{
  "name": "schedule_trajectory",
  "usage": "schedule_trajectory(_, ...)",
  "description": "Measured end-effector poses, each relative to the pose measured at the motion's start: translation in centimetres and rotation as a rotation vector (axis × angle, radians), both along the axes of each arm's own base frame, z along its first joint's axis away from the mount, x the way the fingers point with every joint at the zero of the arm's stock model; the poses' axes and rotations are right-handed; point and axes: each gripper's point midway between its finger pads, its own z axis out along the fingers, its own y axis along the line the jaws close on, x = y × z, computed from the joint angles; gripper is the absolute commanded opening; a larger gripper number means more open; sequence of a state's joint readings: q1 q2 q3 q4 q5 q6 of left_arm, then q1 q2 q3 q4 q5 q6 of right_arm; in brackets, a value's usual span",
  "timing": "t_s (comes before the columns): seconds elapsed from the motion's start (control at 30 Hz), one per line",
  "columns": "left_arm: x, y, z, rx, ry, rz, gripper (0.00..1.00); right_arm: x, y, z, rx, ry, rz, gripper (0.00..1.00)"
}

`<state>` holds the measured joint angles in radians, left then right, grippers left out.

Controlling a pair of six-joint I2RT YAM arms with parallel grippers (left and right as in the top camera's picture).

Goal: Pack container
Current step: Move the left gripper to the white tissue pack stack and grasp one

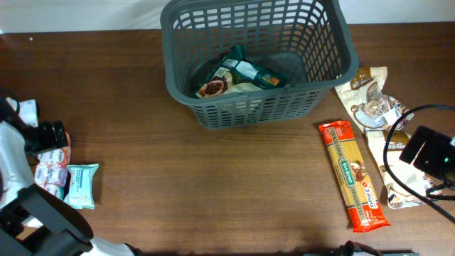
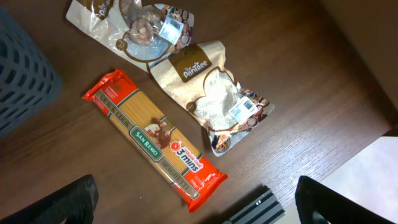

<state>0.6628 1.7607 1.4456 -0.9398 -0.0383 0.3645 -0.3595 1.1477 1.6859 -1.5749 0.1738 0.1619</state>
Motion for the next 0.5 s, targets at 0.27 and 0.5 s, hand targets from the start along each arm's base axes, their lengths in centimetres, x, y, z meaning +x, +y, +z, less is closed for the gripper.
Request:
schedule_trajectory(0.27, 1.4, 1.0, -1.6, 0.079, -0.041, -0.183, 0.99, 0.5, -0.2, -0.5, 0.009, 0.025, 0.000, 0.99)
schedule_trajectory(0.5, 2.0, 1.7, -3.3, 0.106, -0.024, -0.234, 1.00, 1.2, -0.4, -1.2, 0.021, 0.057, 0.000, 0.99)
